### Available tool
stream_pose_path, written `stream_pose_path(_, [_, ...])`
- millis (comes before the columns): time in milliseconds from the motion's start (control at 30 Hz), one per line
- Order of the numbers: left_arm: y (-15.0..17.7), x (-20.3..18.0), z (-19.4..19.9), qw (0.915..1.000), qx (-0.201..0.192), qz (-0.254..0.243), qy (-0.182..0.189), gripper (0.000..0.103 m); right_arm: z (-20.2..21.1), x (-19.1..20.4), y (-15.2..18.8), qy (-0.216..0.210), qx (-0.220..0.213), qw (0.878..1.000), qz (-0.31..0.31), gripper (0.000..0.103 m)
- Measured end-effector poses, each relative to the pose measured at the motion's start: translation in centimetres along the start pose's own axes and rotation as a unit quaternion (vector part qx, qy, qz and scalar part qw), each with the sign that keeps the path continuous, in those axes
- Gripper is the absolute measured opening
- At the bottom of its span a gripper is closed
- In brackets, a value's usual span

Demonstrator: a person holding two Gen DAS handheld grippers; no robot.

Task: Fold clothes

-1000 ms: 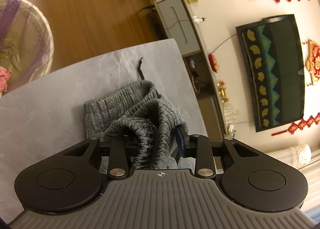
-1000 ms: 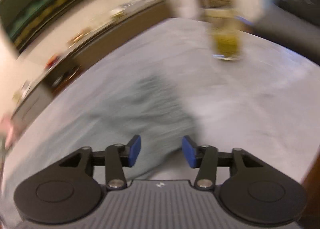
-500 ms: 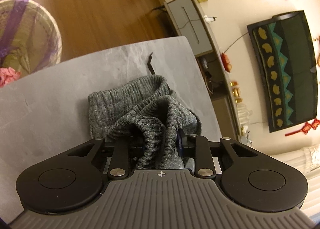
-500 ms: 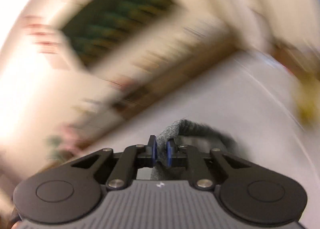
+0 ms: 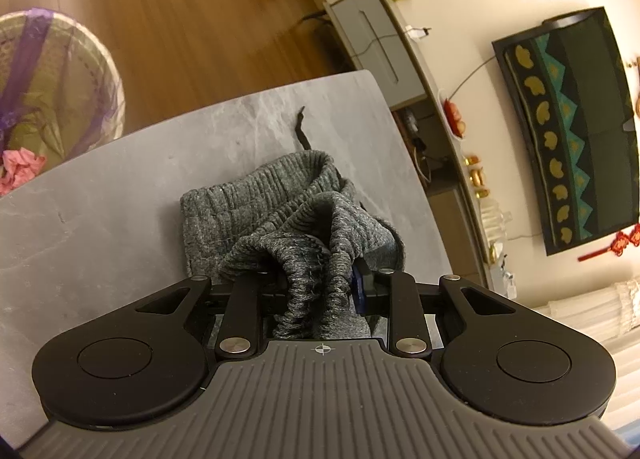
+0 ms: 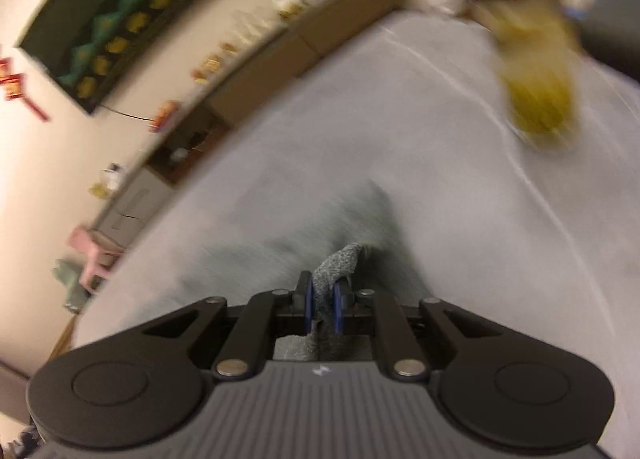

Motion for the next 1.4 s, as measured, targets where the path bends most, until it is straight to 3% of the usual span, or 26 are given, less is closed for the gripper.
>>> stream_pose_path(67, [0.0, -0.2, 0.2, 1.0, -0.003, -0.001, 0.0, 0.02, 3.0, 3.6, -1.8, -0.047, -0.051, 0.996, 0.056, 0.01])
stream_pose_path(167, [0.1, 0.0, 0.8, 1.0, -0.005, -0.001, 0.0, 0.02, 7.6, 9.0, -4.3, -0.116, -0.127, 0.975, 0.139, 0.01])
stream_pose_path(233, [0.1, 0.2, 1.0, 1.0, -0.003, -0.005, -0.003, 0.02, 8.3, 8.3, -2.8, -0.125, -0.119, 0.975, 0.14, 0.01])
stream_pose_path(300, [0.1, 0.3, 1.1, 0.9999, 0.0, -0.01, -0.008, 0.02, 5.2, 4.9, -0.4, -0.085, -0.06, 0.989, 0.109, 0.01])
stream_pose_path(333, [0.1, 0.3, 1.1, 0.9999, 0.002, -0.012, -0.009, 0.02, 2.7, 2.3, 1.1, -0.045, -0.018, 0.995, 0.084, 0.01])
stream_pose_path(433, [0.3, 0.1, 1.0, 0.9998, 0.005, -0.015, -0.014, 0.02, -2.1, -2.8, 4.4, 0.018, 0.057, 0.998, 0.023, 0.01])
stream_pose_path(500, [0.5, -0.2, 1.0, 0.9997, 0.004, -0.017, -0.014, 0.02, -3.3, -4.0, 5.3, 0.029, 0.071, 0.997, 0.012, 0.01])
stream_pose_path(600, [0.8, -0.6, 1.0, 0.9997, 0.002, -0.019, -0.013, 0.02, -2.8, -3.6, 3.6, 0.041, 0.063, 0.997, 0.022, 0.01])
stream_pose_path(667, [0.8, -0.7, 1.1, 0.9997, 0.001, -0.02, -0.012, 0.02, -0.8, -3.3, 2.1, 0.036, 0.028, 0.998, 0.032, 0.01])
stream_pose_path(733, [0.9, -0.7, 1.3, 0.9997, -0.001, -0.02, -0.011, 0.02, 1.1, -2.8, 1.0, 0.004, -0.01, 0.999, 0.037, 0.01])
stream_pose_path(800, [0.8, -0.5, 1.3, 0.9997, -0.001, -0.018, -0.013, 0.019, 0.7, -3.8, 0.9, 0.043, 0.012, 0.999, 0.027, 0.01])
stream_pose_path(867, [0.7, -0.3, 1.3, 0.9998, -0.001, -0.015, -0.016, 0.019, -1.7, -5.3, 2.0, 0.085, 0.074, 0.993, 0.031, 0.011])
stream_pose_path(967, [0.7, -0.4, 1.3, 0.9997, 0.0, -0.017, -0.019, 0.019, -2.3, -5.7, 2.8, 0.11, 0.09, 0.989, 0.049, 0.013])
stream_pose_path(1000, [0.7, -0.4, 1.3, 0.9996, 0.0, -0.018, -0.02, 0.019, -1.8, -5.4, 2.7, 0.116, 0.088, 0.988, 0.053, 0.016])
stream_pose_path(1067, [0.7, -0.5, 1.4, 0.9996, 0.0, -0.019, -0.02, 0.02, -0.5, -4.3, 2.4, 0.135, 0.069, 0.985, 0.082, 0.041])
stream_pose_path(1167, [0.6, -0.6, 1.2, 0.9994, 0.001, -0.023, -0.024, 0.02, 2.0, -2.1, 1.3, 0.147, 0.018, 0.981, 0.122, 0.065])
stream_pose_path(1267, [0.6, -0.9, 0.7, 0.9992, 0.003, -0.027, -0.031, 0.02, 2.2, -0.4, -1.3, 0.134, -0.023, 0.982, 0.13, 0.07])
stream_pose_path(1333, [0.7, -1.1, 0.4, 0.9989, 0.005, -0.031, -0.035, 0.02, -0.5, 0.2, -3.1, 0.142, -0.004, 0.98, 0.14, 0.069])
stream_pose_path(1400, [0.8, -1.2, 0.3, 0.9987, 0.007, -0.034, -0.038, 0.02, -4.0, -0.3, -4.6, 0.152, 0.03, 0.977, 0.147, 0.058])
Point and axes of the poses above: each gripper's, at about its wrist camera, not at the fingertips, and z roughly against the way its jaws point, x to its left, y to its underside, the point moved 6 cm from there along -z, roughly the way its jaws point, and after that the axes turned 14 degrees about x, right-handed, at the moved point
